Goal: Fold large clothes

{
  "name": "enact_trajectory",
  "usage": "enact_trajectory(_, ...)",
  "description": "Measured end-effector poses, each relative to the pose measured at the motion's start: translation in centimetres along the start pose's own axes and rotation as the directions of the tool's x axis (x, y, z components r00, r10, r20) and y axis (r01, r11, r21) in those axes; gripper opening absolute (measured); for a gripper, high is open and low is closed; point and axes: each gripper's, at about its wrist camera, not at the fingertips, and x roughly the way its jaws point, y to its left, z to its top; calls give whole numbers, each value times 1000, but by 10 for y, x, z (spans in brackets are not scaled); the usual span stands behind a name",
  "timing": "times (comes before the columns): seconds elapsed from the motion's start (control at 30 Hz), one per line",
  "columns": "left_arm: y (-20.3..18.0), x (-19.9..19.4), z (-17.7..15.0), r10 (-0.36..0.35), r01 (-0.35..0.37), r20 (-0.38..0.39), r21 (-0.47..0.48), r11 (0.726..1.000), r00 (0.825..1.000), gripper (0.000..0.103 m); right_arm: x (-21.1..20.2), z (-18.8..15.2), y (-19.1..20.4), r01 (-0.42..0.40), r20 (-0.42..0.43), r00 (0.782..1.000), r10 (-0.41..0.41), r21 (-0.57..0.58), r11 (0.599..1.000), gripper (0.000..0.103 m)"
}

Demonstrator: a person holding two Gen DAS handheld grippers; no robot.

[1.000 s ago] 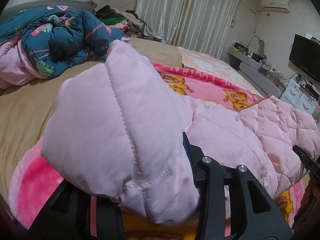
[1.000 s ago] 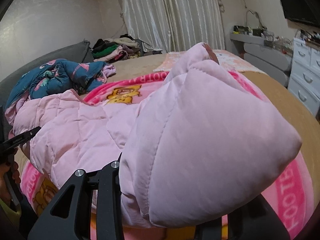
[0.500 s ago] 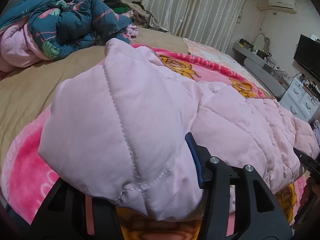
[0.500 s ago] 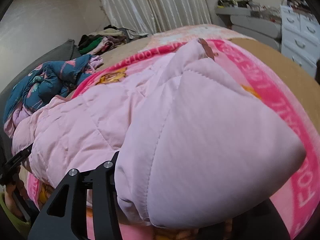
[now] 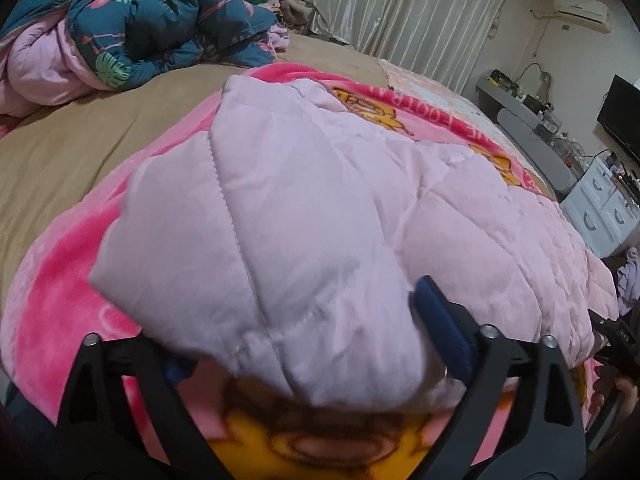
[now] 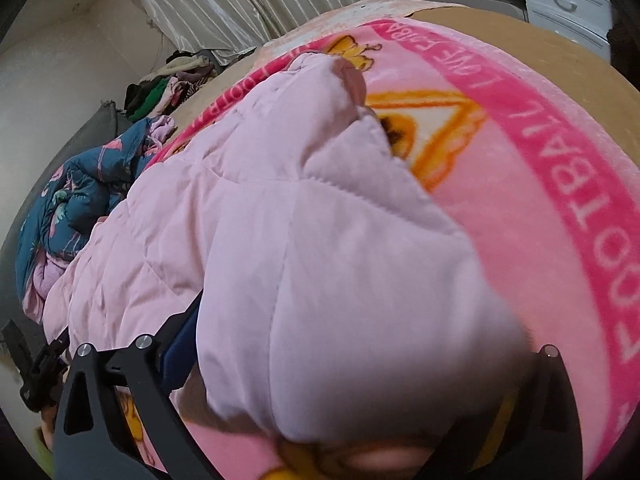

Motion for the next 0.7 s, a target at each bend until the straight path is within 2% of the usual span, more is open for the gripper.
enact_trajectory(0.17, 3, -17, -8, 25, -25, -3, -5, 1000, 1000, 94, -24, -8, -10, 29, 7, 1000, -29, -24, 999, 99)
enact_trajectory(0.27, 2, -30, -12, 37, -37, 7, -4, 999, 999, 94, -44, -10, -9, 78, 45, 996, -75, -56, 995, 99)
enact_trajectory(0.4, -3, -57, -16, 77, -78, 64, 20, 997, 995, 94, -75, -11, -1, 135, 136, 983, -120, -108, 985, 99)
enact_trajectory(0.47, -6, -75, -17, 73, -75, 97, 21, 997, 993, 94, -92, -10, 5, 142, 186, 976, -116, -132, 981, 99)
enact_trajectory(0.7, -25, -125, -15, 54, -65, 196, 50, 997, 979, 94, -147, -12, 47, 108, 316, 949, -24, -249, 962, 99)
